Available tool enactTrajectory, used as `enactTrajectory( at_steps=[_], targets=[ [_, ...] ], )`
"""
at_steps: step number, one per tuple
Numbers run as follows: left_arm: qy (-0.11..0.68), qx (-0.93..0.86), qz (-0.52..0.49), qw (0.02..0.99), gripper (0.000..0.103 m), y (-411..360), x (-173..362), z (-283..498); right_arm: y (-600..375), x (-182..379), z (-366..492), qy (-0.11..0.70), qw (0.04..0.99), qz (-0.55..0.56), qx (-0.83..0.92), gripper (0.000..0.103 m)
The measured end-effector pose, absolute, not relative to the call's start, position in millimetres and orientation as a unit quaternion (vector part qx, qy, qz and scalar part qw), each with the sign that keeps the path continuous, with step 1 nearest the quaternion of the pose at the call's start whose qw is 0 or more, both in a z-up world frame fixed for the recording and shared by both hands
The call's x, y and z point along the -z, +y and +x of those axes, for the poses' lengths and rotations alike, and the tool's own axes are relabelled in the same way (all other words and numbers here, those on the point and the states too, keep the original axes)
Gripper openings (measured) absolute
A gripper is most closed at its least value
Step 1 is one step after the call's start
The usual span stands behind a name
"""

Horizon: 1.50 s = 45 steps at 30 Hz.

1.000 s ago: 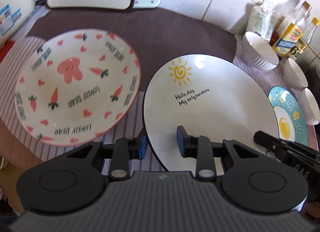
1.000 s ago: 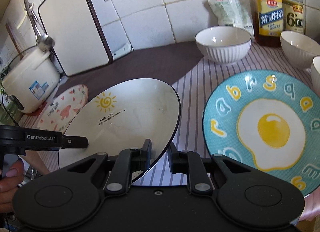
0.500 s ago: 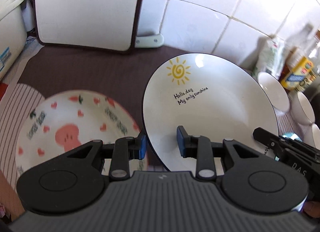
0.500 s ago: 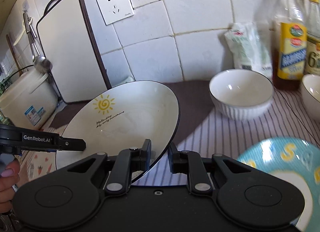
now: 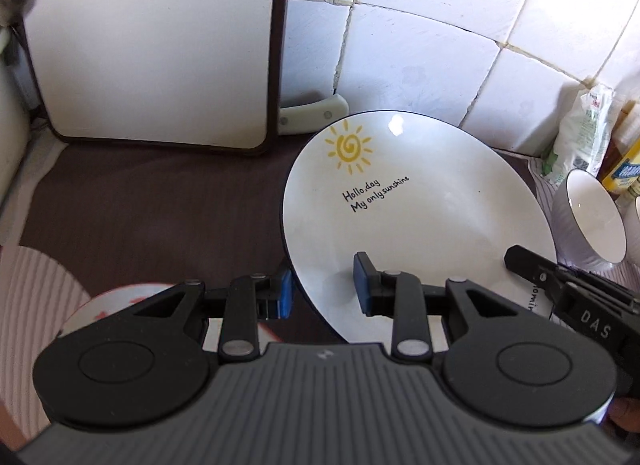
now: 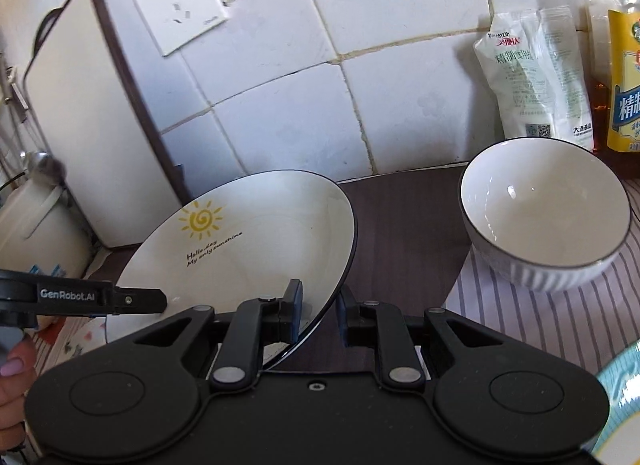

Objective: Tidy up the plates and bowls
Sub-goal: 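Carry the sun-print plate toward the cutting board and set it down with the right gripper, then move the right gripper to the pink bunny plate and grasp its rim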

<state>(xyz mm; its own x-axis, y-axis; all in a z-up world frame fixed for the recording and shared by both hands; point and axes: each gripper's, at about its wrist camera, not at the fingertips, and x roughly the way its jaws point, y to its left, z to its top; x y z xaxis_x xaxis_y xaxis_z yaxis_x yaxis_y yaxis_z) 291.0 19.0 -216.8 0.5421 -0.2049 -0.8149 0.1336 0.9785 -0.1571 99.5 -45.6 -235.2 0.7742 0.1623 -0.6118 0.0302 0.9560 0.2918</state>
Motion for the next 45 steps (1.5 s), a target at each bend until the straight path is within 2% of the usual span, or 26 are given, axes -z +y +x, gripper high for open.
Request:
enactTrajectory(
  at_steps=[6,14,21,25,30,34,38,45],
  targets=[
    [0.496,0.096,-0.050,0.862,0.028,13,231,299,-51,243,119,0.346,0.929,0.132,-0.016,0.022],
    [0.515,0.106,-0.060,0.848,0.028,13,231,299,-67,247,130,0.394,0.903,0.170,-0.016,0.022],
    [0.532,0.081,-0.037,0.842,0.028,6,233,301,-55,247,132,0.413,0.902,0.128,-0.002,0.025],
    [0.540,0.087,-0.011,0.837,0.028,5,209,290,-47,231,118,0.397,0.912,0.105,-0.007,0.044],
    [0.529,0.116,-0.015,0.840,0.029,15,166,265,-45,194,88,0.357,0.927,0.117,-0.015,0.044],
    [0.529,0.135,-0.005,0.838,0.030,23,145,242,-40,161,65,0.343,0.933,0.103,-0.017,0.052],
    [0.534,0.135,0.004,0.835,0.032,34,134,222,-28,135,48,0.349,0.932,0.095,-0.025,0.055],
    [0.535,0.141,0.020,0.832,0.042,60,114,180,7,101,11,0.330,0.940,0.057,-0.060,0.065]
  ],
)
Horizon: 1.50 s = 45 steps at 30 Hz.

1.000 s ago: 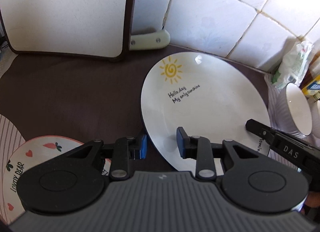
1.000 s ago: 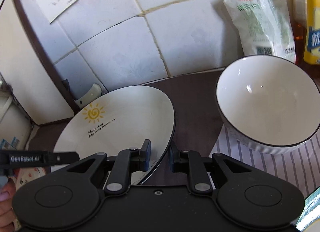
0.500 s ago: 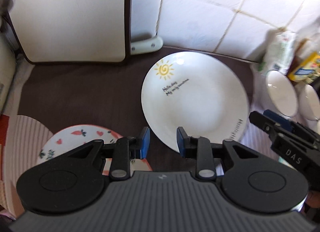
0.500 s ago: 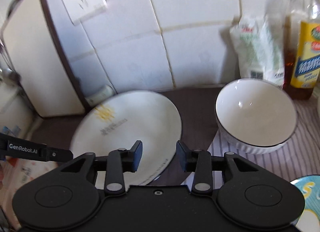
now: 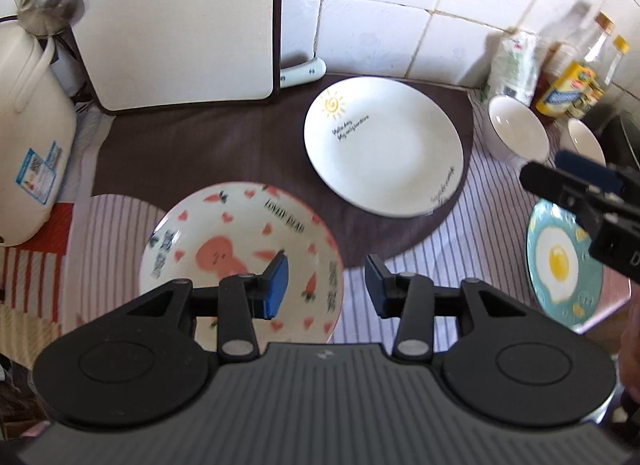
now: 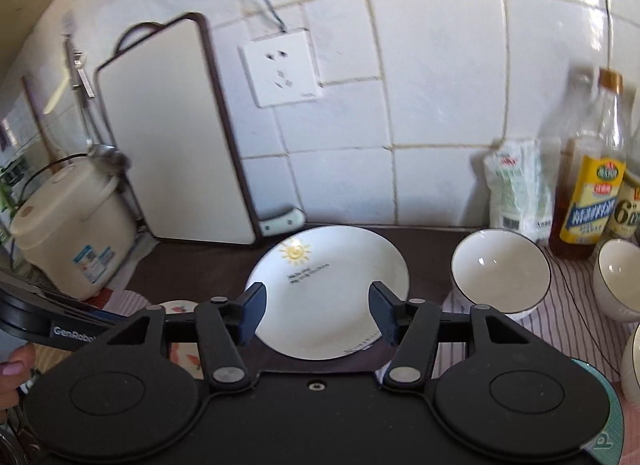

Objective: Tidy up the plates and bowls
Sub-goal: 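Move the right gripper to the pink bunny plate and grasp its rim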

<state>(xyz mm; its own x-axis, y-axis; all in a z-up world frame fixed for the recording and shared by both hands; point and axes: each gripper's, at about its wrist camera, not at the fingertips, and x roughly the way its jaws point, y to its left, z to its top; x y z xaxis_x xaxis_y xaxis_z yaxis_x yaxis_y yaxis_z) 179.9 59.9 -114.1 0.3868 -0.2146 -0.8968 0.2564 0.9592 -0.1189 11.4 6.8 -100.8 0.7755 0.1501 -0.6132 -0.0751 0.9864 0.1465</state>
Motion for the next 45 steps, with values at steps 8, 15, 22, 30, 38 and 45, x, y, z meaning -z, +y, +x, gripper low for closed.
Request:
enactTrajectory(
  at_steps=[8,15,22,30,38,45],
  targets=[
    [0.531,0.147,0.035,0.834,0.049,89,102,140,39,78,-27,0.332,0.936,0.063,-0.099,0.070],
    [0.537,0.132,0.036,0.833,0.051,118,109,122,63,79,-55,0.333,0.935,0.061,-0.111,0.070],
    [0.550,0.119,0.033,0.826,0.054,137,132,118,86,88,-66,0.323,0.933,0.056,-0.150,0.070],
    [0.572,0.110,0.030,0.812,0.061,153,170,126,106,136,-50,0.348,0.929,0.009,-0.129,0.070],
    [0.571,0.085,0.039,0.816,0.078,168,212,142,111,188,-32,0.331,0.936,0.014,-0.121,0.070],
    [0.562,0.066,0.044,0.823,0.088,183,236,156,108,234,-12,0.348,0.928,0.069,-0.113,0.070]
  ],
)
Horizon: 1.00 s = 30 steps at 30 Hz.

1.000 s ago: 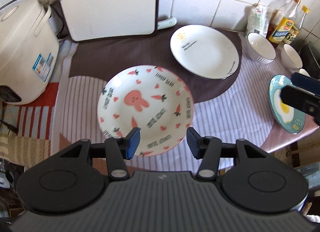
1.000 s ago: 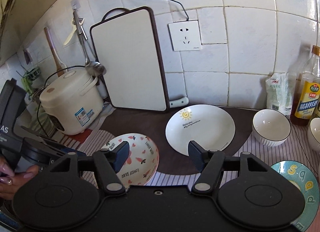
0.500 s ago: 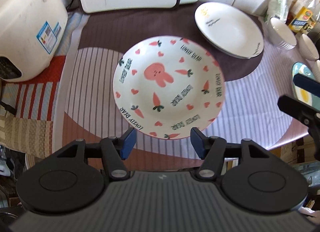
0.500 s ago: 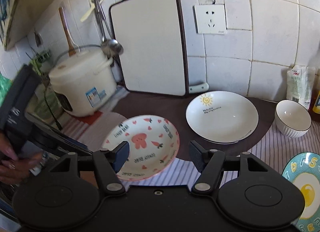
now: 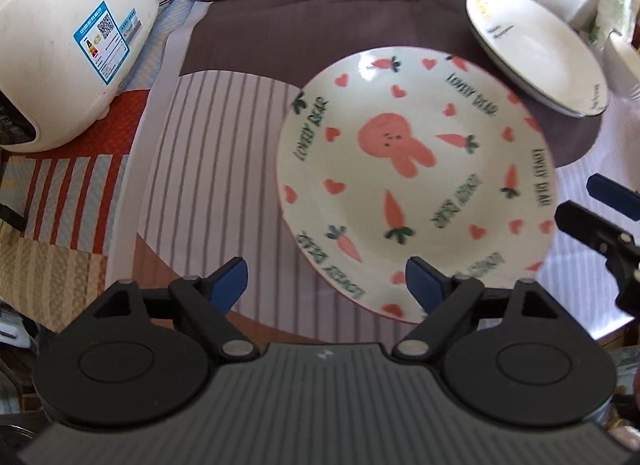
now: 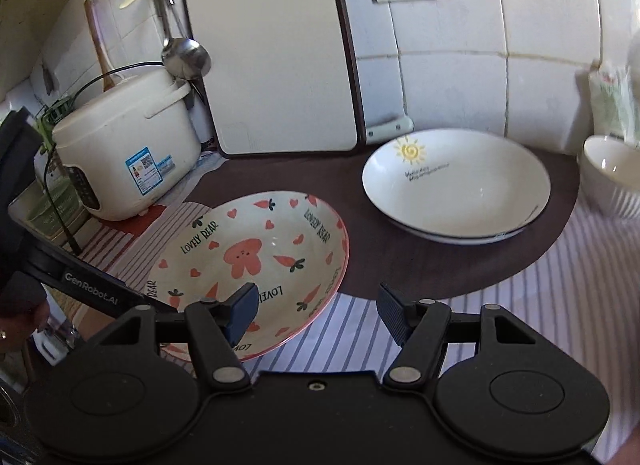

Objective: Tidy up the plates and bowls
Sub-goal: 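Move the right gripper to the pink bunny plate and grasp its rim, then lift the bunny plate and carry it over the sun-print plate with the right gripper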

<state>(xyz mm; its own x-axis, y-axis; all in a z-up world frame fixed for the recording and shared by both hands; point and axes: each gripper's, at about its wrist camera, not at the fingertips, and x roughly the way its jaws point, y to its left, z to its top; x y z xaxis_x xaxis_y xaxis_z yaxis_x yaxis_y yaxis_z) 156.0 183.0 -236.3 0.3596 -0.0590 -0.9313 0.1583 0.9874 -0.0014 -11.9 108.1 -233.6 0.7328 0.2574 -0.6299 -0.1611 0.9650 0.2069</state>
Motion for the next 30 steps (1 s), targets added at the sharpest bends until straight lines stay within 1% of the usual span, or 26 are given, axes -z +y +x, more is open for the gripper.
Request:
enactTrajectory(
  at_steps=[3,5,8,12,15,17,18,19,20,21,22,25,26,30],
  targets=[
    [0.570,0.056,0.044,0.818,0.092,188,244,163,108,245,-5,0.358,0.924,0.084,-0.110,0.070],
    [0.573,0.049,0.025,0.818,0.092,194,247,168,109,249,-2,0.363,0.921,0.087,-0.110,0.070],
    [0.576,0.051,0.006,0.816,0.092,201,250,174,111,255,6,0.377,0.914,0.096,-0.115,0.070],
    [0.568,0.043,-0.002,0.822,0.087,206,251,181,111,264,16,0.387,0.907,0.117,-0.114,0.070],
    [0.551,0.040,0.008,0.833,0.073,202,246,185,112,265,22,0.388,0.907,0.122,-0.110,0.070],
    [0.549,0.045,-0.020,0.834,0.068,207,249,190,114,266,25,0.387,0.908,0.120,-0.110,0.070],
    [0.548,0.051,-0.037,0.834,0.060,210,250,194,114,266,27,0.387,0.907,0.121,-0.110,0.069],
    [0.549,0.056,-0.052,0.832,0.053,213,250,196,114,266,28,0.388,0.907,0.122,-0.109,0.062],
    [0.549,0.059,-0.059,0.831,0.049,215,250,198,115,266,30,0.390,0.906,0.123,-0.111,0.048],
    [0.549,0.064,-0.065,0.831,0.037,215,249,198,115,266,32,0.395,0.903,0.124,-0.115,0.039],
    [0.552,0.066,-0.077,0.828,0.036,217,249,198,116,266,34,0.402,0.900,0.125,-0.115,0.027],
    [0.550,0.069,-0.079,0.829,0.035,218,251,197,112,266,35,0.412,0.893,0.150,-0.107,0.023],
    [0.547,0.072,-0.081,0.830,0.035,219,252,196,110,267,36,0.413,0.889,0.167,-0.103,0.023],
    [0.539,0.069,-0.087,0.835,0.035,220,253,193,110,270,36,0.413,0.889,0.168,-0.107,0.023]
  ],
)
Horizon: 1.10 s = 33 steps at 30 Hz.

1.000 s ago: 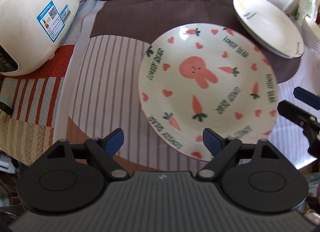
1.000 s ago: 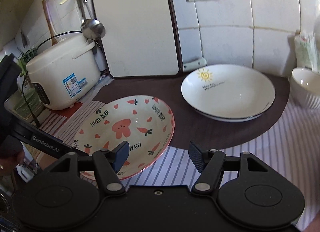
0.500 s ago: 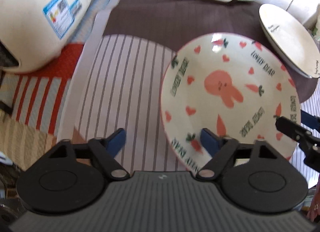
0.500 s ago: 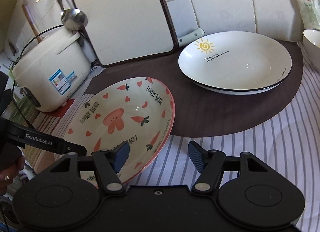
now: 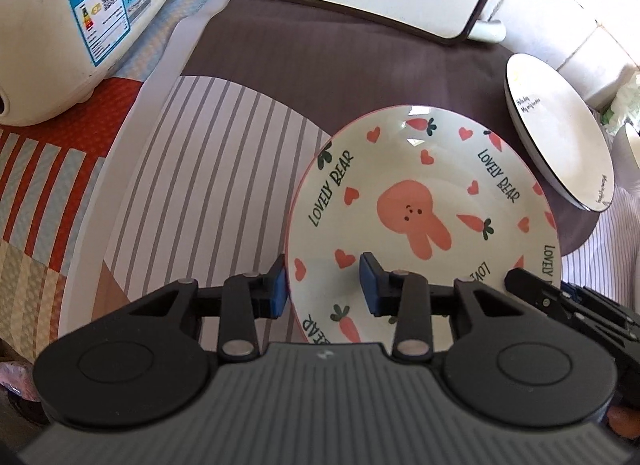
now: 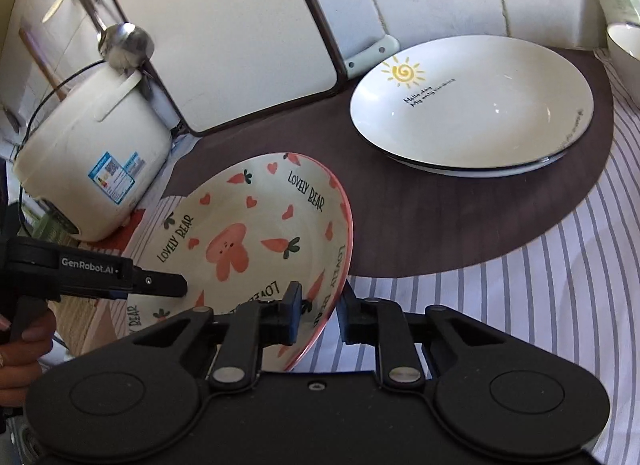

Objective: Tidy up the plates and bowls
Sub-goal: 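Lift the bunny plate and carry it over the sun-print plate with the right gripper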

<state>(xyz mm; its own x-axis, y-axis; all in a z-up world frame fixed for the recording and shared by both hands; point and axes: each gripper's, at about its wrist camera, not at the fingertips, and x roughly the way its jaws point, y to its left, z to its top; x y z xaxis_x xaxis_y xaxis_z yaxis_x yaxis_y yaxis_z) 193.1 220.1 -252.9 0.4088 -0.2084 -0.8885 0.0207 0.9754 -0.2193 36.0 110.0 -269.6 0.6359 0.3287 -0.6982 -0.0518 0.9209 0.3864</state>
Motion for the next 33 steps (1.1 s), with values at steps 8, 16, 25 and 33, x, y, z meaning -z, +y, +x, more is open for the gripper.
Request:
enactTrajectory(
  at_steps=[8,16,25,33],
  targets=[
    [0.544,0.058,-0.084,0.833,0.035,219,246,194,110,263,43,0.436,0.879,0.164,-0.101,0.022],
    [0.540,0.052,-0.061,0.838,0.035,208,222,172,100,245,30,0.443,0.872,0.185,-0.093,0.022],
    [0.519,0.079,-0.058,0.849,0.035,193,186,155,81,212,15,0.427,0.881,0.181,-0.091,0.022],
    [0.480,0.119,-0.038,0.868,0.034,171,135,154,56,160,9,0.383,0.903,0.177,-0.080,0.022]
  ],
)
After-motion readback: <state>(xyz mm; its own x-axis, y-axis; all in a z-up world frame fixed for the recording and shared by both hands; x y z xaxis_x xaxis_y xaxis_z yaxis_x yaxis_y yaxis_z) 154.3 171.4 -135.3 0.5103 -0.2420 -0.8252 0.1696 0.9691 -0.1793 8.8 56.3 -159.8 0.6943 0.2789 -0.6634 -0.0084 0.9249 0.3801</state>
